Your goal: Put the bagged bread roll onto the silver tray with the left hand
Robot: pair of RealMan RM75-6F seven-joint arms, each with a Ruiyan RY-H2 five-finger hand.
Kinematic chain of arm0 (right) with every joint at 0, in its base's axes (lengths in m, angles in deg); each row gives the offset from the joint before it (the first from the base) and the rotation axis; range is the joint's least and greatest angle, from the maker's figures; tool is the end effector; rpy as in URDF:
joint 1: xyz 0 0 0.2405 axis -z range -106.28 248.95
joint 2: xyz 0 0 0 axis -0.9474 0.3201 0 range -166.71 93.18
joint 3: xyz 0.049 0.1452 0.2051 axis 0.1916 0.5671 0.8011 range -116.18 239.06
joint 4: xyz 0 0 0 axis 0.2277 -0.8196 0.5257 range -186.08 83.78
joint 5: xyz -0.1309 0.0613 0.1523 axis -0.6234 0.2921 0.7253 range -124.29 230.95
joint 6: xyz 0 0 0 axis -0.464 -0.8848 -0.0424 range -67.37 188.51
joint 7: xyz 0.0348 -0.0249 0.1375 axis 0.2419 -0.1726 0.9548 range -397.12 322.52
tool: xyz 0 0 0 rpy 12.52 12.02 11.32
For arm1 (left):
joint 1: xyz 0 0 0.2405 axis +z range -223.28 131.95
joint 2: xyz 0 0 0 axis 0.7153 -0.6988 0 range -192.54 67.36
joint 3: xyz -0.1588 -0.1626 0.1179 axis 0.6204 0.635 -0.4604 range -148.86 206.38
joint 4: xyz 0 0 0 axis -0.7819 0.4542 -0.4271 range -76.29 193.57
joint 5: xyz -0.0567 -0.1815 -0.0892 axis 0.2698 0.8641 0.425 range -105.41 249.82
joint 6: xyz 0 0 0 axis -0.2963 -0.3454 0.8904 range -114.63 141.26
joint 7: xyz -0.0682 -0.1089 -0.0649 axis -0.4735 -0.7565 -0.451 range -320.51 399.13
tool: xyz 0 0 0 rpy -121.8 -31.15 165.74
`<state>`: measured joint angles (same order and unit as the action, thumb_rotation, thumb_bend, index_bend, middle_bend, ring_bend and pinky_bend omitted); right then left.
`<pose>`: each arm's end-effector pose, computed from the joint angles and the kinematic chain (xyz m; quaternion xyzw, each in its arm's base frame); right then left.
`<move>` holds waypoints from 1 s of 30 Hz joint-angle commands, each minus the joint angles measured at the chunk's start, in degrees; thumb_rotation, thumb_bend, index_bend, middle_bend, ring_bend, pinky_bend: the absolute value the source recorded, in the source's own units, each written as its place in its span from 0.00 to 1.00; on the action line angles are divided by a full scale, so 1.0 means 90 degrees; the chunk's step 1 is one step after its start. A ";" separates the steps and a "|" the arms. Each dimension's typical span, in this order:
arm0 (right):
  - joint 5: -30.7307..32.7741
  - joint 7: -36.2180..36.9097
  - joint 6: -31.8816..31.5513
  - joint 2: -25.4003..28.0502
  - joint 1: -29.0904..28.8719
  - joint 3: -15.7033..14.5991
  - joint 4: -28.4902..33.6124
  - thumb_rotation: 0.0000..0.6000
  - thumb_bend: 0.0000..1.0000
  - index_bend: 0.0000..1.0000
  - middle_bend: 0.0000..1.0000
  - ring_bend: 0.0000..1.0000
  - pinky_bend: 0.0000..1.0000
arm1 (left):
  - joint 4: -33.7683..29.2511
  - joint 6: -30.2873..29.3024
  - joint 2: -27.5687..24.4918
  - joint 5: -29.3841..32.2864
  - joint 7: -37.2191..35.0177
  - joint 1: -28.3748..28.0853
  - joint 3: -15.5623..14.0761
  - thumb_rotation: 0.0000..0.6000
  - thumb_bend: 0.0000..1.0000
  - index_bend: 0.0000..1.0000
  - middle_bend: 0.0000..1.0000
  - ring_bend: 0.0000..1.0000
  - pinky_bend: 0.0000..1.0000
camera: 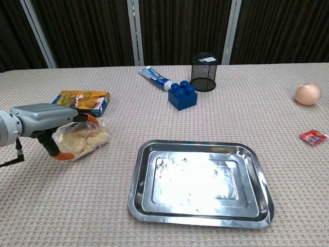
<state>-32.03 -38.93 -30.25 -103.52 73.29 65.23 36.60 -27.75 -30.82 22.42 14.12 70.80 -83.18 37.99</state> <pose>-0.3364 -0.1455 0.1680 0.5554 -0.3707 0.3655 0.6485 -0.1986 0.3208 -0.0215 -0.7923 -0.3845 -0.2351 0.4113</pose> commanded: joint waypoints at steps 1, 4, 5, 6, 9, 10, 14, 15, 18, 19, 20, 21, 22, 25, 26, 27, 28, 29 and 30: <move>0.0010 -0.0010 0.0001 0.0005 0.0005 0.0001 0.0001 1.00 0.10 0.06 0.00 0.00 0.01 | 0.0150 -0.0362 0.0223 -0.0441 -0.0425 0.0038 0.0054 1.00 0.53 0.54 0.18 0.25 0.48; 0.0019 -0.0005 0.0000 0.0005 0.0005 0.0010 0.0008 1.00 0.10 0.06 0.00 0.00 0.01 | 0.0245 -0.0582 0.0289 -0.0897 -0.0888 0.0101 0.0029 1.00 0.58 0.59 0.23 0.29 0.50; 0.0017 -0.0006 -0.0001 0.0005 0.0005 0.0011 0.0008 1.00 0.09 0.06 0.00 0.00 0.01 | 0.0253 -0.0696 0.0296 -0.1096 -0.1122 0.0135 0.0026 1.00 0.58 0.60 0.23 0.29 0.50; 0.0013 -0.0006 0.0000 0.0004 0.0005 0.0011 0.0007 1.00 0.09 0.06 0.00 0.00 0.01 | 0.0254 -0.0767 0.0293 -0.1227 -0.1273 0.0159 0.0016 1.00 0.59 0.61 0.24 0.29 0.50; 0.0010 -0.0002 0.0008 0.0000 -0.0001 0.0012 0.0001 1.00 0.09 0.06 0.00 0.00 0.01 | 0.0154 -0.1118 0.0230 -0.1769 -0.1809 0.0246 -0.0014 1.00 0.59 0.59 0.24 0.29 0.50; 0.0008 0.0001 0.0008 -0.0001 -0.0002 0.0013 -0.0002 1.00 0.09 0.06 0.00 0.00 0.01 | 0.0106 -0.1226 0.0206 -0.1930 -0.1943 0.0267 -0.0031 1.00 0.59 0.59 0.24 0.29 0.50; -0.0005 0.0014 0.0013 -0.0001 -0.0011 0.0017 -0.0003 1.00 0.10 0.06 0.00 0.00 0.01 | -0.0276 -0.1567 0.0071 -0.2634 -0.2460 0.0281 -0.0162 1.00 0.59 0.57 0.23 0.28 0.50; -0.0007 0.0022 0.0016 -0.0002 -0.0013 0.0017 -0.0008 1.00 0.09 0.06 0.00 0.00 0.01 | -0.0373 -0.1603 0.0049 -0.2762 -0.2520 0.0268 -0.0197 1.00 0.59 0.56 0.23 0.28 0.50; -0.0023 0.0043 0.0023 -0.0007 -0.0022 0.0017 -0.0025 1.00 0.10 0.06 0.00 0.00 0.01 | -0.0681 -0.1668 0.0035 -0.3136 -0.2628 0.0186 -0.0302 1.00 0.59 0.55 0.23 0.28 0.50; -0.0023 0.0047 0.0020 -0.0004 -0.0024 0.0023 -0.0025 1.00 0.10 0.06 0.00 0.00 0.01 | -0.0755 -0.1669 0.0055 -0.3222 -0.2646 0.0154 -0.0325 1.00 0.59 0.55 0.23 0.28 0.50; -0.0025 0.0049 0.0020 -0.0003 -0.0024 0.0021 -0.0028 1.00 0.09 0.06 0.00 0.00 0.01 | -0.0820 -0.1658 0.0078 -0.3292 -0.2659 0.0121 -0.0348 1.00 0.59 0.54 0.23 0.28 0.50; -0.0030 0.0055 0.0011 -0.0003 -0.0019 0.0020 -0.0035 1.00 0.10 0.06 0.00 0.00 0.01 | -0.0912 -0.1631 0.0124 -0.3378 -0.2670 0.0066 -0.0374 1.00 0.59 0.54 0.23 0.28 0.50; -0.0032 0.0058 0.0006 -0.0002 -0.0016 0.0019 -0.0039 1.00 0.09 0.06 0.00 0.00 0.01 | -0.0963 -0.1610 0.0163 -0.3428 -0.2675 0.0027 -0.0384 1.00 0.59 0.53 0.23 0.28 0.50; -0.0030 0.0070 -0.0007 0.0005 -0.0009 0.0022 -0.0048 1.00 0.10 0.06 0.00 0.00 0.01 | -0.1046 -0.1562 0.0343 -0.3568 -0.2640 -0.0094 -0.0400 1.00 0.58 0.50 0.21 0.27 0.48; -0.0030 0.0080 -0.0010 0.0007 -0.0004 0.0021 -0.0051 1.00 0.10 0.06 0.00 0.00 0.01 | -0.1036 -0.1542 0.0453 -0.3608 -0.2603 -0.0148 -0.0400 1.00 0.54 0.46 0.18 0.23 0.42; -0.0027 0.0087 -0.0010 0.0006 -0.0002 0.0020 -0.0056 1.00 0.09 0.06 0.00 0.00 0.01 | -0.1016 -0.1522 0.0531 -0.3626 -0.2561 -0.0184 -0.0401 1.00 0.45 0.38 0.11 0.16 0.29; -0.0026 0.0096 -0.0009 0.0004 0.0001 0.0018 -0.0063 1.00 0.09 0.06 0.00 0.00 0.01 | -0.0974 -0.1480 0.0641 -0.3633 -0.2479 -0.0233 -0.0406 1.00 0.33 0.28 0.05 0.08 0.15; -0.0023 0.0103 -0.0008 0.0002 0.0003 0.0017 -0.0069 1.00 0.09 0.06 0.00 0.00 0.01 | -0.0945 -0.1418 0.0704 -0.3621 -0.2405 -0.0272 -0.0418 1.00 0.25 0.21 0.02 0.04 0.08; -0.0019 0.0111 -0.0004 0.0001 0.0004 0.0016 -0.0074 1.00 0.09 0.06 0.00 0.00 0.01 | -0.0920 -0.1342 0.0752 -0.3600 -0.2308 -0.0316 -0.0424 1.00 0.15 0.10 0.00 0.00 0.02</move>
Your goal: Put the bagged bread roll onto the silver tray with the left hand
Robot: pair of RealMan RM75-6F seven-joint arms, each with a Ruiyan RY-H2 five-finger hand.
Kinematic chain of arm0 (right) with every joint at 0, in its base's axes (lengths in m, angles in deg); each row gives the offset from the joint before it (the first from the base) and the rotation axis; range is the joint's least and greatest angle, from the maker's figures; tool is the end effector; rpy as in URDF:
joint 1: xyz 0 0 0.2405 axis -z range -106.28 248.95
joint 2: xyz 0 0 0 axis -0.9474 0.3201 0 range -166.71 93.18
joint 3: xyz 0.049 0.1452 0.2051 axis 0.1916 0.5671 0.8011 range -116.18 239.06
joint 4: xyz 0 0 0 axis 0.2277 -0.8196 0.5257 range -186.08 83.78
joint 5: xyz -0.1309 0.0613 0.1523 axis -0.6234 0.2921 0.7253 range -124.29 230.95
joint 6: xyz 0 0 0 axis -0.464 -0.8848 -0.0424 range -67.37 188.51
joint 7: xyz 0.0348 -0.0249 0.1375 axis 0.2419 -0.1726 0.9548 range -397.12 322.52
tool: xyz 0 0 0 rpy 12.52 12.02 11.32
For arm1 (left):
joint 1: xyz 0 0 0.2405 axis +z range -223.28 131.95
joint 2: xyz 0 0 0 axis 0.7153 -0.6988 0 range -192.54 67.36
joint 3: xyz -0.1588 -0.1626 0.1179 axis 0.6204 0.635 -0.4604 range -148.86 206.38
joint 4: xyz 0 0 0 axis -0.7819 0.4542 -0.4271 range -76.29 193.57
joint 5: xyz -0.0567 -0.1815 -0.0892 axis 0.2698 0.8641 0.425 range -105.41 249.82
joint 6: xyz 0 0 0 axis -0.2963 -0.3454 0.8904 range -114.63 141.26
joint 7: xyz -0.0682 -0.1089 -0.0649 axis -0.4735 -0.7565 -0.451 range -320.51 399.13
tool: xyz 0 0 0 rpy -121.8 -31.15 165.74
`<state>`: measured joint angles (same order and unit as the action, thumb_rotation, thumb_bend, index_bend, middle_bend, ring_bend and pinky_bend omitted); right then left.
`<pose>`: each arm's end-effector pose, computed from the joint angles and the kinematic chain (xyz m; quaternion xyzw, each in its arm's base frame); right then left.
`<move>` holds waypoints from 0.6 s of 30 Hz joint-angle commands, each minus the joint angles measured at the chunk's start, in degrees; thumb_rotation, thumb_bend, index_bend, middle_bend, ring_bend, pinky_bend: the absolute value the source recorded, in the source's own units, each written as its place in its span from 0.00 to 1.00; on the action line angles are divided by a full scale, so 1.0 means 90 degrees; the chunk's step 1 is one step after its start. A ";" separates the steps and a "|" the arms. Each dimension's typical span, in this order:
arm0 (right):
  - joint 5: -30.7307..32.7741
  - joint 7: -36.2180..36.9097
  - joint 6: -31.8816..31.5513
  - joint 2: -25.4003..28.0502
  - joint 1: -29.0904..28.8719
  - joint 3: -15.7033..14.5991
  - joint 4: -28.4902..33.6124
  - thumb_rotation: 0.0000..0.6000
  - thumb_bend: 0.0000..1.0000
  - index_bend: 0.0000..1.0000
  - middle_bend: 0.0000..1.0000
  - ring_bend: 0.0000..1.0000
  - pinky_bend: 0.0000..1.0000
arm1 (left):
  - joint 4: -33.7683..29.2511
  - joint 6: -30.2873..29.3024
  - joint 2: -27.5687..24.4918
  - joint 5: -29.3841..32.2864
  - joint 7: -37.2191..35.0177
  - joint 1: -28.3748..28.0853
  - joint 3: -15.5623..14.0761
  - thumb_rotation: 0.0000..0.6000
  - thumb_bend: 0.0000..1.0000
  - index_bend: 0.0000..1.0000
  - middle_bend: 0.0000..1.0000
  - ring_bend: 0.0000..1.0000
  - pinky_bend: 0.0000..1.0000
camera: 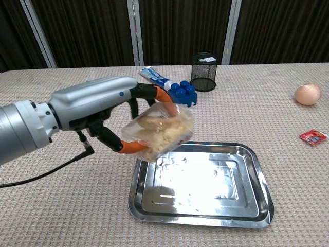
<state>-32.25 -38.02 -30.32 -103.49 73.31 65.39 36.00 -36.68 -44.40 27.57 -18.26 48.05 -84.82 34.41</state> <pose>-0.3377 -0.1459 0.1695 0.5547 -0.3699 0.3691 0.6475 -0.0824 0.2595 -0.0323 -0.7869 -0.3216 -0.4776 0.2220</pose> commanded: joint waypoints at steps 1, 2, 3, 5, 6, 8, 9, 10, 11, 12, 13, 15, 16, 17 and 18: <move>0.0007 0.0017 0.0006 0.0001 0.0003 -0.0001 -0.0010 1.00 0.09 0.06 0.00 0.00 0.01 | 0.0094 0.0237 0.0222 0.0020 0.0354 -0.0181 -0.0023 1.00 0.11 0.07 0.00 0.00 0.01; 0.0006 0.0018 0.0005 0.0001 0.0006 -0.0004 -0.0011 1.00 0.10 0.06 0.00 0.00 0.01 | 0.0099 0.0263 0.0244 0.0035 0.0420 -0.0200 -0.0015 1.00 0.07 0.02 0.00 0.00 0.00; 0.0006 0.0021 -0.0001 0.0000 0.0012 -0.0007 -0.0018 1.00 0.10 0.06 0.00 0.00 0.01 | 0.0096 0.0295 0.0283 0.0077 0.0534 -0.0226 0.0006 1.00 0.03 0.00 0.00 0.00 0.00; 0.0011 0.0024 -0.0021 0.0004 0.0027 -0.0006 -0.0021 1.00 0.10 0.06 0.00 0.00 0.01 | 0.0036 0.0277 0.0350 0.0210 0.0686 -0.0235 0.0080 1.00 0.00 0.00 0.00 0.00 0.00; 0.0016 0.0026 -0.0024 0.0007 0.0032 -0.0006 -0.0023 1.00 0.10 0.06 0.00 0.00 0.01 | 0.0009 0.0247 0.0360 0.0257 0.0711 -0.0223 0.0102 1.00 0.00 0.00 0.00 0.00 0.00; 0.0023 0.0031 -0.0028 0.0011 0.0040 -0.0007 -0.0029 1.00 0.10 0.06 0.00 0.00 0.01 | -0.0057 0.0147 0.0337 0.0324 0.0719 -0.0184 0.0141 1.00 0.00 0.00 0.00 0.00 0.00; 0.0023 0.0034 -0.0025 0.0010 0.0040 -0.0007 -0.0029 1.00 0.09 0.06 0.00 0.00 0.01 | -0.0078 0.0102 0.0297 0.0339 0.0717 -0.0160 0.0146 1.00 0.00 0.00 0.00 0.00 0.00; 0.0022 0.0040 -0.0020 0.0008 0.0039 -0.0008 -0.0031 1.00 0.09 0.06 0.00 0.00 0.01 | -0.0108 0.0031 0.0215 0.0357 0.0719 -0.0116 0.0142 1.00 0.00 0.00 0.00 0.00 0.00; 0.0021 0.0042 -0.0015 0.0005 0.0036 -0.0008 -0.0035 1.00 0.09 0.06 0.00 0.00 0.01 | -0.0130 -0.0040 0.0144 0.0367 0.0716 -0.0071 0.0138 1.00 0.00 0.00 0.00 0.00 0.00; 0.0026 0.0049 -0.0001 0.0001 0.0030 -0.0007 -0.0050 1.00 0.09 0.06 0.00 0.00 0.01 | -0.0153 -0.0114 0.0066 0.0380 0.0719 -0.0020 0.0131 1.00 0.00 0.00 0.00 0.00 0.00; 0.0014 0.0054 0.0002 -0.0006 0.0023 -0.0007 -0.0060 1.00 0.09 0.06 0.00 0.00 0.01 | -0.0208 -0.0234 -0.0084 0.0406 0.0736 0.0073 0.0111 1.00 0.00 0.00 0.00 0.00 0.00; 0.0007 0.0053 0.0009 -0.0008 0.0014 -0.0004 -0.0056 1.00 0.09 0.06 0.00 0.00 0.01 | -0.0310 -0.0430 -0.0326 0.0434 0.0799 0.0222 0.0077 1.00 0.03 0.00 0.00 0.00 0.00; 0.0004 0.0053 0.0017 -0.0010 0.0004 0.0001 -0.0057 1.00 0.10 0.06 0.00 0.00 0.01 | -0.0403 -0.0599 -0.0527 0.0441 0.0879 0.0350 0.0042 1.00 0.05 0.00 0.00 0.00 0.00; 0.0002 0.0049 0.0025 -0.0013 -0.0004 0.0004 -0.0058 1.00 0.09 0.06 0.00 0.00 0.01 | -0.0464 -0.0719 -0.0672 0.0454 0.0951 0.0447 0.0010 1.00 0.06 0.00 0.00 0.00 0.00; 0.0003 0.0047 0.0036 -0.0016 -0.0012 0.0007 -0.0062 1.00 0.09 0.06 0.00 0.00 0.01 | -0.0522 -0.0844 -0.0818 0.0472 0.1031 0.0552 -0.0026 1.00 0.07 0.01 0.00 0.00 0.00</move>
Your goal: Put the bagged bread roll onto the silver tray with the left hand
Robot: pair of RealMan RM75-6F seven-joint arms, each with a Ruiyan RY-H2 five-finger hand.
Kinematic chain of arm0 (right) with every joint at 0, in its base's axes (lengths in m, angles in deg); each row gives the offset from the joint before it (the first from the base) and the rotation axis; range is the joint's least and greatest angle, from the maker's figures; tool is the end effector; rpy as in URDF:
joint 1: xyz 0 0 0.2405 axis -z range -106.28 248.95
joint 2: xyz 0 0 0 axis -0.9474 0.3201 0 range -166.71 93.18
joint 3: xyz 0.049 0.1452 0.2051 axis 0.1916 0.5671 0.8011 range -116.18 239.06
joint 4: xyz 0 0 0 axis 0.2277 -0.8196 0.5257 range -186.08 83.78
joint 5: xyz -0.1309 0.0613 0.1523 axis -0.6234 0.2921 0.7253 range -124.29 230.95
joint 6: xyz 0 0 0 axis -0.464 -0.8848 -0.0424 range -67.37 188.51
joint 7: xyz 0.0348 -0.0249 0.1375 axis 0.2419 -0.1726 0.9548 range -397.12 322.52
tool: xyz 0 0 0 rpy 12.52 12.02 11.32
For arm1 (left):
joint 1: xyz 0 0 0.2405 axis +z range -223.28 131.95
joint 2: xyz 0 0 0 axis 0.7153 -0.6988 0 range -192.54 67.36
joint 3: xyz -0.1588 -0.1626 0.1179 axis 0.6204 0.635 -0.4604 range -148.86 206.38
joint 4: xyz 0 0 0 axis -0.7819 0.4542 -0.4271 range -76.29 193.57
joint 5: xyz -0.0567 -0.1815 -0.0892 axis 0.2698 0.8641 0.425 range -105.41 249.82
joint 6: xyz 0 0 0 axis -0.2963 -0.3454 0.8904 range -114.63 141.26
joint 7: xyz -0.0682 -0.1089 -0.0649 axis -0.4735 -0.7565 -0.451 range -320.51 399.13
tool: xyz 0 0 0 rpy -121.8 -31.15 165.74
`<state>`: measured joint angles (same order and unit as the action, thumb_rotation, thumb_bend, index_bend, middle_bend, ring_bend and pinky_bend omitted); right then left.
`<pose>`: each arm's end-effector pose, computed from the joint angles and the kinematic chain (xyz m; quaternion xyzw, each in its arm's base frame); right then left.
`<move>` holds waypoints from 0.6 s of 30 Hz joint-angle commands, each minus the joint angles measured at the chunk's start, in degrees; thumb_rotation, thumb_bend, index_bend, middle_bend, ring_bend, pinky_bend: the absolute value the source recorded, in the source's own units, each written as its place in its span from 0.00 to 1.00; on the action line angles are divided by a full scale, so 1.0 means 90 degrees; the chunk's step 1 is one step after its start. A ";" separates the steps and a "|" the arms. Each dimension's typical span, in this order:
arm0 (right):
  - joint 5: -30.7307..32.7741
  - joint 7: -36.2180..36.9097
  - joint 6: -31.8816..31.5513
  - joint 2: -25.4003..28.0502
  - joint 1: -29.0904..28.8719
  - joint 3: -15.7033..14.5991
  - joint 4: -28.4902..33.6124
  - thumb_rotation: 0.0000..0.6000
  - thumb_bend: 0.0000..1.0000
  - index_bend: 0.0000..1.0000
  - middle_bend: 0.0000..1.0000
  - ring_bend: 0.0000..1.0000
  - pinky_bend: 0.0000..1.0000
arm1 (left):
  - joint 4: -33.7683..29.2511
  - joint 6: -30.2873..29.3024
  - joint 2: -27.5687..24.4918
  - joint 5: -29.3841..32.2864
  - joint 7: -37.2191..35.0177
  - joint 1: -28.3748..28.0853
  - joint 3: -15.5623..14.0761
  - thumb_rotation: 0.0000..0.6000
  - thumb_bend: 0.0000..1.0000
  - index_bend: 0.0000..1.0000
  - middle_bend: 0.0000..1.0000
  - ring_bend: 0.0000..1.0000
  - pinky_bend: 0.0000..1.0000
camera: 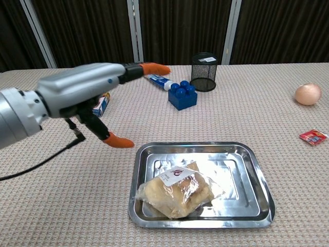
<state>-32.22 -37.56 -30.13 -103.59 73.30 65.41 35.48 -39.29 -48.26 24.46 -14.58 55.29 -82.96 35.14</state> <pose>-0.3395 -0.1460 0.1695 0.5549 -0.3710 0.3687 0.6470 -0.0945 0.2685 -0.0086 -0.7734 -0.3015 -0.4751 0.2920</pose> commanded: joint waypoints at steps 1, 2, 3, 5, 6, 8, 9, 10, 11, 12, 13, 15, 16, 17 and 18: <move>0.0001 -0.0001 0.0026 -0.0006 -0.0022 0.0011 -0.0010 1.00 0.10 0.06 0.00 0.00 0.01 | -0.0293 -0.0533 -0.0621 0.0085 0.0301 0.0451 -0.0148 1.00 0.08 0.02 0.00 0.00 0.00; 0.0004 -0.0001 0.0051 -0.0014 -0.0041 0.0018 -0.0016 1.00 0.10 0.06 0.00 0.00 0.01 | -0.0393 -0.0678 -0.0863 0.0162 0.0402 0.0619 -0.0226 1.00 0.09 0.03 0.00 0.00 0.00; 0.0007 -0.0004 0.0071 -0.0021 -0.0054 0.0021 -0.0021 1.00 0.10 0.06 0.00 0.00 0.01 | -0.0475 -0.0779 -0.1012 0.0223 0.0437 0.0731 -0.0270 1.00 0.10 0.03 0.00 0.00 0.00; 0.0018 0.0009 0.0108 -0.0038 -0.0075 0.0027 -0.0045 1.00 0.10 0.06 0.00 0.00 0.01 | -0.0625 -0.0959 -0.1259 0.0281 0.0433 0.0927 -0.0365 1.00 0.11 0.04 0.00 0.00 0.00; 0.0014 0.0014 0.0127 -0.0046 -0.0091 0.0029 -0.0054 1.00 0.09 0.06 0.00 0.00 0.01 | -0.0675 -0.1075 -0.1391 0.0301 0.0416 0.1048 -0.0428 1.00 0.11 0.05 0.00 0.00 0.00; 0.0013 0.0009 0.0160 -0.0059 -0.0121 0.0040 -0.0065 1.00 0.09 0.06 0.00 0.00 0.01 | -0.0745 -0.1413 -0.1663 0.0244 0.0402 0.1353 -0.0607 1.00 0.11 0.05 0.00 0.00 0.00; 0.0016 0.0008 0.0166 -0.0062 -0.0127 0.0043 -0.0071 1.00 0.09 0.06 0.00 0.00 0.01 | -0.0753 -0.1544 -0.1728 0.0187 0.0392 0.1458 -0.0672 1.00 0.11 0.05 0.00 0.00 0.00; 0.0016 0.0007 0.0167 -0.0064 -0.0130 0.0046 -0.0076 1.00 0.10 0.06 0.00 0.00 0.01 | -0.0741 -0.1680 -0.1790 0.0131 0.0392 0.1573 -0.0747 1.00 0.12 0.05 0.00 0.00 0.00; 0.0013 0.0003 0.0164 -0.0066 -0.0135 0.0050 -0.0078 1.00 0.10 0.06 0.00 0.00 0.01 | -0.0712 -0.1867 -0.1875 0.0043 0.0400 0.1739 -0.0864 1.00 0.11 0.05 0.00 0.00 0.00; 0.0010 -0.0005 0.0159 -0.0066 -0.0137 0.0053 -0.0078 1.00 0.10 0.06 0.00 0.00 0.01 | -0.0683 -0.1987 -0.1928 -0.0002 0.0404 0.1852 -0.0941 1.00 0.11 0.05 0.00 0.00 0.00; 0.0009 -0.0013 0.0155 -0.0064 -0.0138 0.0055 -0.0075 1.00 0.10 0.06 0.00 0.00 0.01 | -0.0649 -0.2102 -0.1982 -0.0045 0.0404 0.1964 -0.1019 1.00 0.12 0.05 0.00 0.00 0.00; -0.0001 -0.0036 0.0139 -0.0061 -0.0142 0.0060 -0.0067 1.00 0.10 0.06 0.00 0.00 0.01 | -0.0572 -0.2394 -0.2095 -0.0119 0.0368 0.2232 -0.1166 1.00 0.12 0.05 0.00 0.00 0.00; -0.0003 -0.0045 0.0130 -0.0061 -0.0143 0.0066 -0.0058 1.00 0.10 0.06 0.00 0.00 0.01 | -0.0522 -0.2571 -0.2141 -0.0154 0.0320 0.2380 -0.1222 1.00 0.12 0.05 0.00 0.00 0.00; -0.0009 -0.0056 0.0124 -0.0060 -0.0145 0.0067 -0.0052 1.00 0.10 0.06 0.00 0.00 0.01 | -0.0482 -0.2702 -0.2166 -0.0179 0.0282 0.2485 -0.1256 1.00 0.12 0.05 0.00 0.00 0.00; -0.0017 -0.0068 0.0120 -0.0060 -0.0148 0.0068 -0.0046 1.00 0.10 0.06 0.00 0.00 0.01 | -0.0439 -0.2816 -0.2186 -0.0215 0.0244 0.2576 -0.1290 1.00 0.12 0.05 0.00 0.00 0.00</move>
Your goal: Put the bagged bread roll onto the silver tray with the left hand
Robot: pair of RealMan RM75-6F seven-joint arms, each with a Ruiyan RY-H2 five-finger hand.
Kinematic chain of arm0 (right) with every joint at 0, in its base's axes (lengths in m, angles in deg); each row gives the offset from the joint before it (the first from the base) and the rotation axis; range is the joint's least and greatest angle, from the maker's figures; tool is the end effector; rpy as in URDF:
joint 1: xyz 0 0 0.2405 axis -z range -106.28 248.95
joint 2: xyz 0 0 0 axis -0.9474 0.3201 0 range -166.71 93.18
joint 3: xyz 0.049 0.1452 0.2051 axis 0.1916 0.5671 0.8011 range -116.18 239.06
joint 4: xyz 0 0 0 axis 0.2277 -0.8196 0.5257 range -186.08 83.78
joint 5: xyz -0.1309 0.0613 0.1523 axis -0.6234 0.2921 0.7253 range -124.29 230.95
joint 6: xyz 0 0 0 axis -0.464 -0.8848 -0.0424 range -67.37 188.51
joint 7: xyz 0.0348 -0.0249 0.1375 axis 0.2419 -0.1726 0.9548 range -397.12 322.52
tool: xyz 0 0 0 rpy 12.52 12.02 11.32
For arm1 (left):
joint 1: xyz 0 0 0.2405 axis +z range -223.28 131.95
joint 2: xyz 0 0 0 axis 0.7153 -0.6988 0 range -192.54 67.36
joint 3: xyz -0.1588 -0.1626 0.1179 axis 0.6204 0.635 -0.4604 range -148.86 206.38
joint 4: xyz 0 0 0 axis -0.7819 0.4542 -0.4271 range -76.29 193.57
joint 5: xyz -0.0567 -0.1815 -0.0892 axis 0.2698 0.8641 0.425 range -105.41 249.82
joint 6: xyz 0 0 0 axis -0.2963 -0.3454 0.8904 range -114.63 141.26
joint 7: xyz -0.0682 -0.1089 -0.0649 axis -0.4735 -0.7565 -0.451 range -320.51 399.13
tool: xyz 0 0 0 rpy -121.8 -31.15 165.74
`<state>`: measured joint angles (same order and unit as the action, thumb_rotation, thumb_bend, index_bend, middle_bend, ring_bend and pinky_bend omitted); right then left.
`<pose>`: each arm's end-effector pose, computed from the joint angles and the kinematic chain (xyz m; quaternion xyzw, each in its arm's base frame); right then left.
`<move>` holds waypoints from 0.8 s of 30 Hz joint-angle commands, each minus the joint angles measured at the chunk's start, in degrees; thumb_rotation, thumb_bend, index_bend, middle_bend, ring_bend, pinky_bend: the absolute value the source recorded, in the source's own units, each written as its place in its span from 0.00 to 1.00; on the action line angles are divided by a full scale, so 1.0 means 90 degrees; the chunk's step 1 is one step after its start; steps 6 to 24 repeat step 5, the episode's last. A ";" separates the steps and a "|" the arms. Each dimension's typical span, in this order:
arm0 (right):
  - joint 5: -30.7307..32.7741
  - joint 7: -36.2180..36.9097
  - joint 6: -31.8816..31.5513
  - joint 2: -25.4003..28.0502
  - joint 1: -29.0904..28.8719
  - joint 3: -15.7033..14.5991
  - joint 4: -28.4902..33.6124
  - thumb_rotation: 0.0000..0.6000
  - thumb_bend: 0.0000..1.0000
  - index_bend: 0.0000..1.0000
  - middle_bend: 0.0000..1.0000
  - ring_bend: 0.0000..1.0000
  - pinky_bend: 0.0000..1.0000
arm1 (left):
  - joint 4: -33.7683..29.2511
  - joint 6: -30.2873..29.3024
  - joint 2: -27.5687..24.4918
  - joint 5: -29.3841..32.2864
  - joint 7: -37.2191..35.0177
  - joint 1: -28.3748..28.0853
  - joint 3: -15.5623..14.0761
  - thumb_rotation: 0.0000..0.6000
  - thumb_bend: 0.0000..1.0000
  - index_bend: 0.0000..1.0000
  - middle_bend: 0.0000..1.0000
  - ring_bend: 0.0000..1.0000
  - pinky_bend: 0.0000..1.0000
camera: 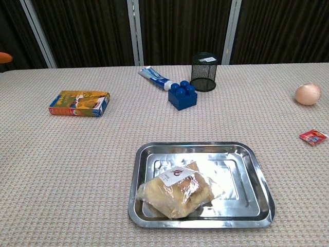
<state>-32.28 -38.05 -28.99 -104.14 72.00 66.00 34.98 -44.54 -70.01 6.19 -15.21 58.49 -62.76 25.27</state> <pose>-0.3375 -0.1558 0.1661 0.5621 -0.3659 0.3710 0.6423 -0.2296 0.2056 0.1019 -0.6911 -0.3238 -0.3925 0.5133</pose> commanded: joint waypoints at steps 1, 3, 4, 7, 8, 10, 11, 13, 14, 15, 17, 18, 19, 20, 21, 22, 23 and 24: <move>-0.0025 -0.0030 -0.0013 -0.0002 -0.0012 0.0003 0.0018 1.00 0.10 0.06 0.00 0.00 0.01 | 0.0205 -0.0560 -0.0186 -0.0205 -0.0189 0.0463 -0.0244 1.00 0.12 0.05 0.00 0.00 0.00; -0.0051 -0.0052 -0.0017 -0.0010 -0.0026 0.0003 0.0031 1.00 0.10 0.06 0.00 0.00 0.01 | 0.0267 -0.0769 -0.0216 -0.0276 -0.0326 0.0635 -0.0304 1.00 0.12 0.05 0.00 0.00 0.00; -0.0059 -0.0057 -0.0018 -0.0013 -0.0030 0.0003 0.0036 1.00 0.10 0.06 0.00 0.00 0.01 | 0.0280 -0.0825 -0.0220 -0.0294 -0.0369 0.0681 -0.0320 1.00 0.12 0.05 0.00 0.00 0.00; -0.0070 -0.0069 -0.0017 -0.0020 -0.0038 0.0003 0.0046 1.00 0.10 0.06 0.00 0.00 0.01 | 0.0311 -0.0917 -0.0219 -0.0336 -0.0447 0.0757 -0.0344 1.00 0.12 0.05 0.00 0.00 0.00; -0.0070 -0.0069 -0.0017 -0.0020 -0.0038 0.0003 0.0046 1.00 0.10 0.06 0.00 0.00 0.01 | 0.0311 -0.0917 -0.0219 -0.0336 -0.0447 0.0757 -0.0344 1.00 0.12 0.05 0.00 0.00 0.00; -0.0070 -0.0069 -0.0017 -0.0020 -0.0038 0.0003 0.0046 1.00 0.10 0.06 0.00 0.00 0.01 | 0.0311 -0.0917 -0.0219 -0.0336 -0.0447 0.0757 -0.0344 1.00 0.12 0.05 0.00 0.00 0.00; -0.0070 -0.0069 -0.0017 -0.0020 -0.0038 0.0003 0.0046 1.00 0.10 0.06 0.00 0.00 0.01 | 0.0311 -0.0917 -0.0219 -0.0336 -0.0447 0.0757 -0.0344 1.00 0.12 0.05 0.00 0.00 0.00; -0.0070 -0.0069 -0.0017 -0.0020 -0.0038 0.0003 0.0046 1.00 0.10 0.06 0.00 0.00 0.01 | 0.0311 -0.0917 -0.0219 -0.0336 -0.0447 0.0757 -0.0344 1.00 0.12 0.05 0.00 0.00 0.00; -0.0070 -0.0069 -0.0017 -0.0020 -0.0038 0.0003 0.0046 1.00 0.10 0.06 0.00 0.00 0.01 | 0.0311 -0.0917 -0.0219 -0.0336 -0.0447 0.0757 -0.0344 1.00 0.12 0.05 0.00 0.00 0.00; -0.0070 -0.0069 -0.0017 -0.0020 -0.0038 0.0003 0.0046 1.00 0.10 0.06 0.00 0.00 0.01 | 0.0311 -0.0917 -0.0219 -0.0336 -0.0447 0.0757 -0.0344 1.00 0.12 0.05 0.00 0.00 0.00; -0.0070 -0.0069 -0.0017 -0.0020 -0.0038 0.0003 0.0046 1.00 0.10 0.06 0.00 0.00 0.01 | 0.0311 -0.0917 -0.0219 -0.0336 -0.0447 0.0757 -0.0344 1.00 0.12 0.05 0.00 0.00 0.00; -0.0070 -0.0069 -0.0017 -0.0020 -0.0038 0.0003 0.0046 1.00 0.10 0.06 0.00 0.00 0.01 | 0.0311 -0.0917 -0.0219 -0.0336 -0.0447 0.0757 -0.0344 1.00 0.12 0.05 0.00 0.00 0.00; -0.0070 -0.0069 -0.0017 -0.0020 -0.0038 0.0003 0.0046 1.00 0.10 0.06 0.00 0.00 0.01 | 0.0311 -0.0917 -0.0219 -0.0336 -0.0447 0.0757 -0.0344 1.00 0.12 0.05 0.00 0.00 0.00; -0.0070 -0.0069 -0.0017 -0.0020 -0.0038 0.0003 0.0046 1.00 0.10 0.06 0.00 0.00 0.01 | 0.0311 -0.0917 -0.0219 -0.0336 -0.0447 0.0757 -0.0344 1.00 0.12 0.05 0.00 0.00 0.00; -0.0070 -0.0069 -0.0017 -0.0020 -0.0038 0.0003 0.0046 1.00 0.10 0.06 0.00 0.00 0.01 | 0.0311 -0.0917 -0.0219 -0.0336 -0.0447 0.0757 -0.0344 1.00 0.12 0.05 0.00 0.00 0.00; -0.0070 -0.0069 -0.0017 -0.0020 -0.0038 0.0003 0.0046 1.00 0.10 0.06 0.00 0.00 0.01 | 0.0311 -0.0917 -0.0219 -0.0336 -0.0447 0.0757 -0.0344 1.00 0.12 0.05 0.00 0.00 0.00; -0.0070 -0.0069 -0.0017 -0.0020 -0.0038 0.0003 0.0046 1.00 0.10 0.06 0.00 0.00 0.01 | 0.0311 -0.0917 -0.0219 -0.0336 -0.0447 0.0757 -0.0344 1.00 0.12 0.05 0.00 0.00 0.00; -0.0070 -0.0069 -0.0017 -0.0020 -0.0038 0.0003 0.0046 1.00 0.10 0.06 0.00 0.00 0.01 | 0.0311 -0.0917 -0.0219 -0.0336 -0.0447 0.0757 -0.0344 1.00 0.12 0.05 0.00 0.00 0.00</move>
